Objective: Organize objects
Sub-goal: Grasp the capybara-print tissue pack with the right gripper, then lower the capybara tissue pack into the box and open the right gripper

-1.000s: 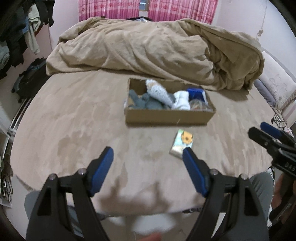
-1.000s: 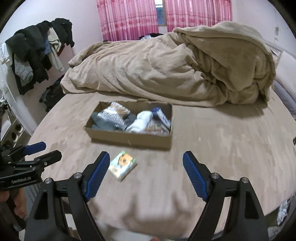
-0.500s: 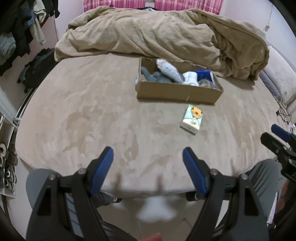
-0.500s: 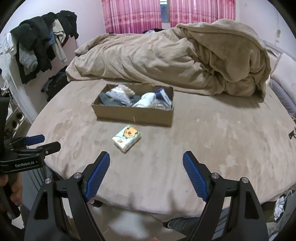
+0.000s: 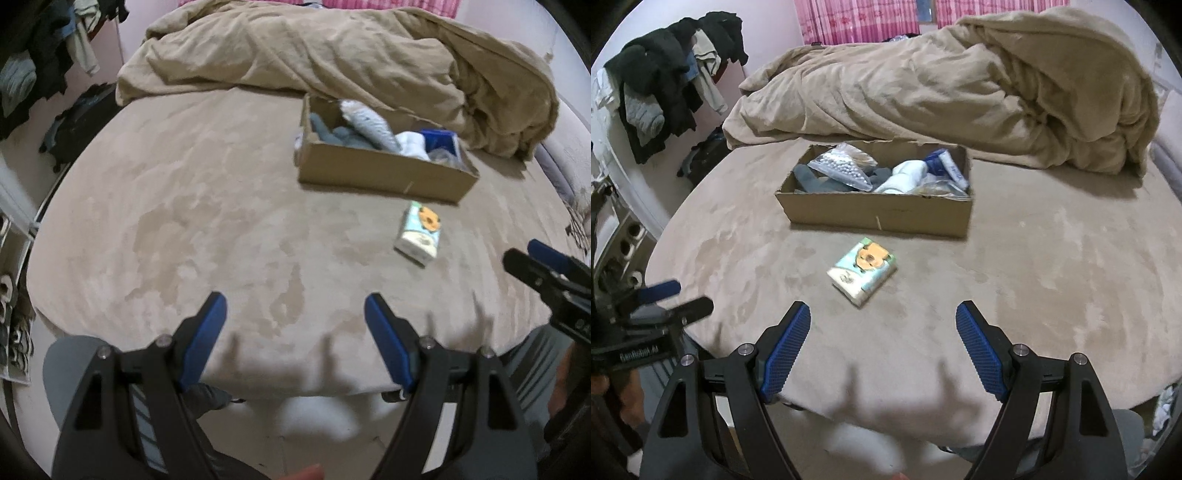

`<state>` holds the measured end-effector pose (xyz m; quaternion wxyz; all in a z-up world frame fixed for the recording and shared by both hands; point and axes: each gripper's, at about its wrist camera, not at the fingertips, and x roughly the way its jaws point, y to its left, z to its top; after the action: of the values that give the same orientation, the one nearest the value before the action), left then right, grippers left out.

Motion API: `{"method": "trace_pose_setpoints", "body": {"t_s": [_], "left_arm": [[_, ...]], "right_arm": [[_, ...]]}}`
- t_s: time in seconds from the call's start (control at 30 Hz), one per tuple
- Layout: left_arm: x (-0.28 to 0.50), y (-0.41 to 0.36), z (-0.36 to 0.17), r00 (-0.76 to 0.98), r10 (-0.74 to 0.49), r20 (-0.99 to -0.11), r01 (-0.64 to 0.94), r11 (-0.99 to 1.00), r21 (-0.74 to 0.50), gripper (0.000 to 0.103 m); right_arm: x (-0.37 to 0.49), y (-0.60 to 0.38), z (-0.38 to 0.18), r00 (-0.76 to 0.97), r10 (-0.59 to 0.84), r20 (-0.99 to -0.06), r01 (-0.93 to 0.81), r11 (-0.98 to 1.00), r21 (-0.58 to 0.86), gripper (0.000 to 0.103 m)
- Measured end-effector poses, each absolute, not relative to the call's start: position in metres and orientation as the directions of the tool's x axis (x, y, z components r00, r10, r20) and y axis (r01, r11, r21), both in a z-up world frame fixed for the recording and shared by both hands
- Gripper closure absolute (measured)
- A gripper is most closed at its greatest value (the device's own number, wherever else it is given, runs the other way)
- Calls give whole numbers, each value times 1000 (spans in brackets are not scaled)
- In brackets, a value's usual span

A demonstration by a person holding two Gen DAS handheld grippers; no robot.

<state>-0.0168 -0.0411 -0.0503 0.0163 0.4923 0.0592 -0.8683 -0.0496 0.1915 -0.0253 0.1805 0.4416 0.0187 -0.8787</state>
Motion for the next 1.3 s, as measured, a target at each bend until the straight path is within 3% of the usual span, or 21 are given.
{"method": "trace_pose_setpoints", "body": {"t_s": [0.3, 0.63, 0.67, 0.7, 0.73, 0.97, 1.3], "left_arm": [[-50, -52, -81, -499, 6, -867, 95, -994, -61, 25], [-70, -64, -112, -464, 4, -886, 120, -991, -67, 25], [-71, -64, -114, -459, 2, -888, 120, -991, -64, 25], [-71, -64, -115, -458, 2, -889, 121, -991, -64, 25], [-71, -65, -115, -459, 2, -888, 122, -990, -66, 25], [-65, -62, -102, -477, 7, -879, 125, -989, -76, 25], [-52, -41, -56, -534, 42, -845, 74, -993, -97, 25]], "right_arm": [[-104, 162, -70, -474, -316, -822, 300, -936, 186, 19], [-138, 135, -107, -424, -279, -861, 305, -940, 154, 19], [-139, 135, -109, -423, -277, -863, 302, -941, 154, 21], [-139, 135, -111, -422, -276, -864, 305, -940, 151, 30], [-138, 134, -112, -426, -268, -864, 310, -941, 139, 31], [-122, 137, -99, -433, -283, -856, 345, -929, 133, 37], [-89, 161, -45, -504, -290, -813, 365, -925, 103, 37]]}}
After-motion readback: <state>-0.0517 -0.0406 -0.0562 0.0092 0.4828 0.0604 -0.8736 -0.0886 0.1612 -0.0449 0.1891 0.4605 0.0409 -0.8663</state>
